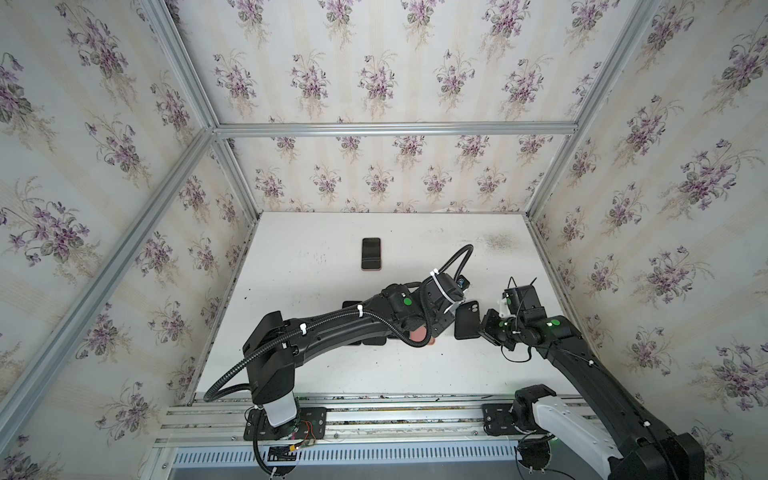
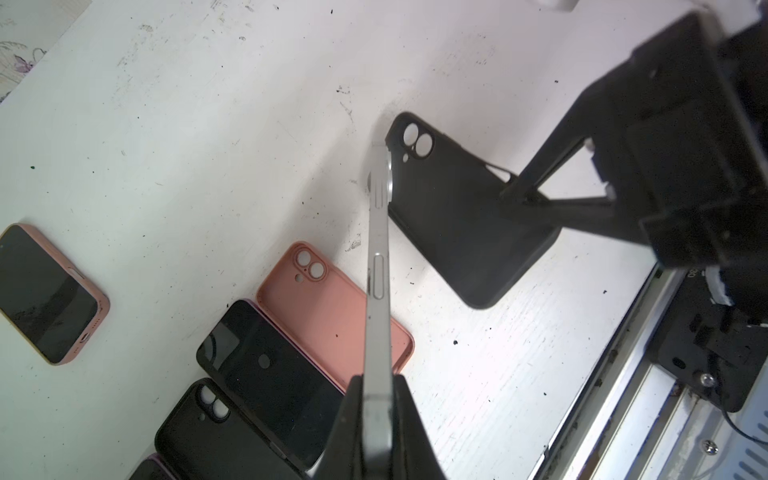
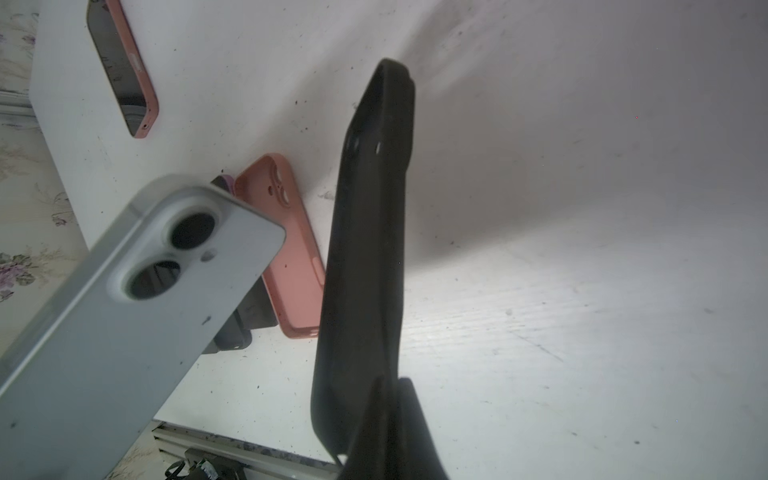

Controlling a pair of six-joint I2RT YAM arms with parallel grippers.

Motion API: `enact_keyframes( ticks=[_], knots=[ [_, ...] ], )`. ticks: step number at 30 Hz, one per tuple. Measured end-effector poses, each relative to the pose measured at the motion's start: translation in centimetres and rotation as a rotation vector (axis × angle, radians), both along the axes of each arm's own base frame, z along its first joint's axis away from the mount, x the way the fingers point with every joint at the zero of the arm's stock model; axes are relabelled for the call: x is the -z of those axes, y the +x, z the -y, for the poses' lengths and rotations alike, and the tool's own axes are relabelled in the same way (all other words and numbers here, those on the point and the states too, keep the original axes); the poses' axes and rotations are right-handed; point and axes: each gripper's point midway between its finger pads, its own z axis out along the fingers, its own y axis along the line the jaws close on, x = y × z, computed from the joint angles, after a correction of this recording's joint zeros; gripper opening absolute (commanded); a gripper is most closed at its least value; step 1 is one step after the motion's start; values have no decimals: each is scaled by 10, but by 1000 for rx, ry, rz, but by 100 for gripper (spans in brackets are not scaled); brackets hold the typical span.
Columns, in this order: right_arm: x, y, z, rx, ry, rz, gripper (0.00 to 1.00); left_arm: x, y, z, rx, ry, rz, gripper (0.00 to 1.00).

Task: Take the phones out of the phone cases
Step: 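Lower the silver phone onto the table beside the row and open the left gripper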

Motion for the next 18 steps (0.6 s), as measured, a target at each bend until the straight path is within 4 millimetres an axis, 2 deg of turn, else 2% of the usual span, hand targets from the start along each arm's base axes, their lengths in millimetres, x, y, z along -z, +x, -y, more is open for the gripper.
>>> enact_keyframes(
  ticks=[12, 18],
  knots=[
    [6, 5, 35, 2, -58, -55, 0, 32, 1, 19, -42, 221, 124, 5],
    [9, 10, 35, -27, -53, -62, 0, 54, -2, 36, -37, 346, 185, 6]
  ],
)
